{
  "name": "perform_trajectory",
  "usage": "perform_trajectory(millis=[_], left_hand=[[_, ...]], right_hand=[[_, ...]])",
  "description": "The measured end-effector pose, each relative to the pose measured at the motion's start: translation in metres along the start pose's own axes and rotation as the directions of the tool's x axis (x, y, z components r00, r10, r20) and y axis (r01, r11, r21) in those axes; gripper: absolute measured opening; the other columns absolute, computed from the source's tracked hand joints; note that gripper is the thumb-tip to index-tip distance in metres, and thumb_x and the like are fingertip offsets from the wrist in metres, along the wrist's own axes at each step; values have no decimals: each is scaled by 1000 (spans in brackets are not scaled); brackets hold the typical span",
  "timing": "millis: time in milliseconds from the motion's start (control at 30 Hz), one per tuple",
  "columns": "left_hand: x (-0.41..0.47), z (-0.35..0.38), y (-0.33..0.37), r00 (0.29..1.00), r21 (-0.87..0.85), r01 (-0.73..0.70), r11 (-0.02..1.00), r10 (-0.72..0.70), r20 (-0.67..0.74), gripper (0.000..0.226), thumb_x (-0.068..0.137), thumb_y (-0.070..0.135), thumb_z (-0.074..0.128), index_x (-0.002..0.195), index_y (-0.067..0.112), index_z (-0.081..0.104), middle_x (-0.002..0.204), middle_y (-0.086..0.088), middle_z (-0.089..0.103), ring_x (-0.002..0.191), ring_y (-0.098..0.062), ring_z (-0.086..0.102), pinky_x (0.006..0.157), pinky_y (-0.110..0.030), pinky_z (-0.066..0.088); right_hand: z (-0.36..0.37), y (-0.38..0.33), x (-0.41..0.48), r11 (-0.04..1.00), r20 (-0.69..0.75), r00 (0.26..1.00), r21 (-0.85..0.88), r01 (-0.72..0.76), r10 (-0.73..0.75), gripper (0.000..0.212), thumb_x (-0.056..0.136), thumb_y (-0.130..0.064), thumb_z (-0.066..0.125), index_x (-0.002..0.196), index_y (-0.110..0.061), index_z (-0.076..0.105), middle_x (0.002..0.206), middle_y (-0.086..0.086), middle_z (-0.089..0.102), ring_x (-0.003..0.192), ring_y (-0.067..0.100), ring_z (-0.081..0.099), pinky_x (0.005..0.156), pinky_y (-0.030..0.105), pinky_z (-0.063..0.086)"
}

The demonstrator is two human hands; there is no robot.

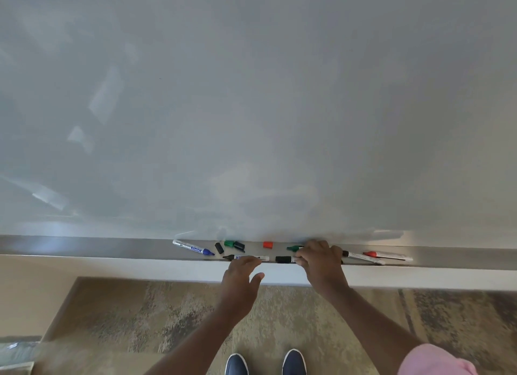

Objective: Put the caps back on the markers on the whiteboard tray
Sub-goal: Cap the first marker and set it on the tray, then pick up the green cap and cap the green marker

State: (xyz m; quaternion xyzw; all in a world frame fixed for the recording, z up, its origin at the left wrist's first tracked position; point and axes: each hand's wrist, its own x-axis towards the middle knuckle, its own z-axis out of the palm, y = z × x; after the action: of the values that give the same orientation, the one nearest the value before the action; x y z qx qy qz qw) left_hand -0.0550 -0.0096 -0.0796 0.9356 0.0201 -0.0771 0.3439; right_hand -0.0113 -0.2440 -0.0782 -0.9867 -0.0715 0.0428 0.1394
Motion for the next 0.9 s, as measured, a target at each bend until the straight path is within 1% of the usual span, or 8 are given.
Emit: perform_trajectory(millis=[100,333,433,500,600,667,767,900], left_hand=[[2,3,3,1000,39,-10,999,9,5,40,102,31,67,142,26,64,146,6,65,137,-14,54,115,-33,42],[2,-3,-1,1000,10,-4,1000,4,-1,39,103,28,66,142,22,65,145,3,66,137,-16,56,115,-33,43],[3,-11,-3,999,-41,5,999,-7,-52,34,103,24,67,136,19,70,139,-1,69,132,-19,60,110,-29,43],[7,-18,-4,989,-44,18,999,-24,-143,28,102,21,68,129,17,74,132,-3,73,126,-21,64,109,-34,46],[20,-29,-6,944,23,91,996,-79,-319,19,99,17,69,115,20,80,116,3,80,114,-25,64,99,-44,44],[31,-36,-8,920,58,165,985,-133,-368,21,97,16,71,115,20,81,114,4,80,116,-27,61,98,-46,39],[42,-45,-12,922,167,188,968,-115,-371,20,91,11,75,107,21,83,109,6,82,113,-32,62,94,-49,38],[46,-45,-17,950,414,173,894,-40,-310,22,83,9,80,95,27,86,95,7,84,102,-32,65,85,-46,39]], right_hand=[[2,2,1,999,4,1000,-32,28,-28,12,89,-25,73,96,-34,75,97,-9,63,98,23,55,79,41,32],[-1,4,-1,993,3,996,-82,87,-87,20,80,-20,82,95,-32,75,89,-8,63,92,23,58,76,38,31],[-5,5,-2,993,-57,993,-60,100,-103,19,79,-21,82,95,-29,76,92,-7,67,92,22,59,76,37,31],[-10,5,0,994,-110,989,-62,89,-95,18,79,-19,82,95,-26,76,96,-6,71,95,23,62,75,36,30],[-18,7,5,991,-139,988,-127,53,-70,18,78,-19,81,94,-24,74,95,-6,76,96,25,63,72,35,32],[-20,7,7,977,-112,990,-208,56,-81,16,79,-19,79,94,-23,74,91,-5,77,94,26,63,73,36,37],[-19,5,9,953,-60,993,-291,82,-103,19,81,-11,64,95,-18,75,89,1,77,90,30,65,76,40,42],[-19,-3,10,919,13,999,-390,46,-45,17,73,-6,78,88,-15,75,82,5,77,85,32,65,79,42,45]])
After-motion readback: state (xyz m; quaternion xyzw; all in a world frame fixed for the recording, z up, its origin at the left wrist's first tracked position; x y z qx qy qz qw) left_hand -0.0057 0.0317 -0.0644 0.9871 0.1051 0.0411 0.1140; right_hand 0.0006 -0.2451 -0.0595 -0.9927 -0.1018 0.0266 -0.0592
